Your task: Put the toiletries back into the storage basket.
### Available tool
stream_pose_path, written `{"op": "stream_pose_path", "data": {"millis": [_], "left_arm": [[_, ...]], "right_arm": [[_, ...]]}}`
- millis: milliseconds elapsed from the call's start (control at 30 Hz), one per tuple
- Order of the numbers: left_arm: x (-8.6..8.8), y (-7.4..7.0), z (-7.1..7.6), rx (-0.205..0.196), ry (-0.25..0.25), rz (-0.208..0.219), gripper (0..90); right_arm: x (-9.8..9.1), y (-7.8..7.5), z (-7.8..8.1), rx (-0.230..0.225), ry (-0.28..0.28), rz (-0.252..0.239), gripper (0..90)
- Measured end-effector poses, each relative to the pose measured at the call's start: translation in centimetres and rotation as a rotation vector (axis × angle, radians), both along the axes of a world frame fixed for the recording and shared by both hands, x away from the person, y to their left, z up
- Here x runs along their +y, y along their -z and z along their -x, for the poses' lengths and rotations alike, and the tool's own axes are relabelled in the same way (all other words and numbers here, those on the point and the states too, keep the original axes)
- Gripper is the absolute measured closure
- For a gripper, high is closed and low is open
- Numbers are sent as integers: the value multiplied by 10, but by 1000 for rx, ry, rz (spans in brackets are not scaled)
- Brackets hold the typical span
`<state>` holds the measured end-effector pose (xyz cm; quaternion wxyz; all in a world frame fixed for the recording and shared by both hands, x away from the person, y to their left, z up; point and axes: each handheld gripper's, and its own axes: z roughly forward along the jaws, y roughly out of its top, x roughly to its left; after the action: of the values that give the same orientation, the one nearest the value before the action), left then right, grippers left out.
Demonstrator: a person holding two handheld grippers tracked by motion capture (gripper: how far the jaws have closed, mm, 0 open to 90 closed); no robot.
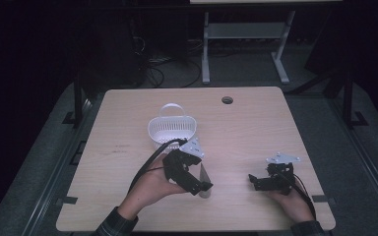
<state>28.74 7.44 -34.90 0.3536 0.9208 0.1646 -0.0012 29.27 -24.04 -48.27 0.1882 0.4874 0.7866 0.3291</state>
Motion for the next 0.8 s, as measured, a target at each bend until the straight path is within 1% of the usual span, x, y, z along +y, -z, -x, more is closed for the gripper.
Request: {"op": "stream_pose_path", "data": {"millis": [67,300,467,567,667,733,800], "left_arm": [[-4,2,-1,3,7,-17,129],[-16,8,-3,8,22,-47,130],[-20,8,-3,0,25,-76,142],[-21,7,-3,-4,26,-88,198],[-20,6,-3,-8,20,-87,222],[-20,4,-3,-12,22,-89,275],[-20,4,-3,-19,27,-99,287]], "right_arm": [[0,0,0,0,1,-1,14],[0,0,0,-1,4,-1,14],[0,0,0,-1,8,-1,14],[0,0,0,0,11,-2,14],[0,0,0,1,12,-3,14],[0,0,0,1,14,-3,14],[0,0,0,1,15,-3,14]]}}
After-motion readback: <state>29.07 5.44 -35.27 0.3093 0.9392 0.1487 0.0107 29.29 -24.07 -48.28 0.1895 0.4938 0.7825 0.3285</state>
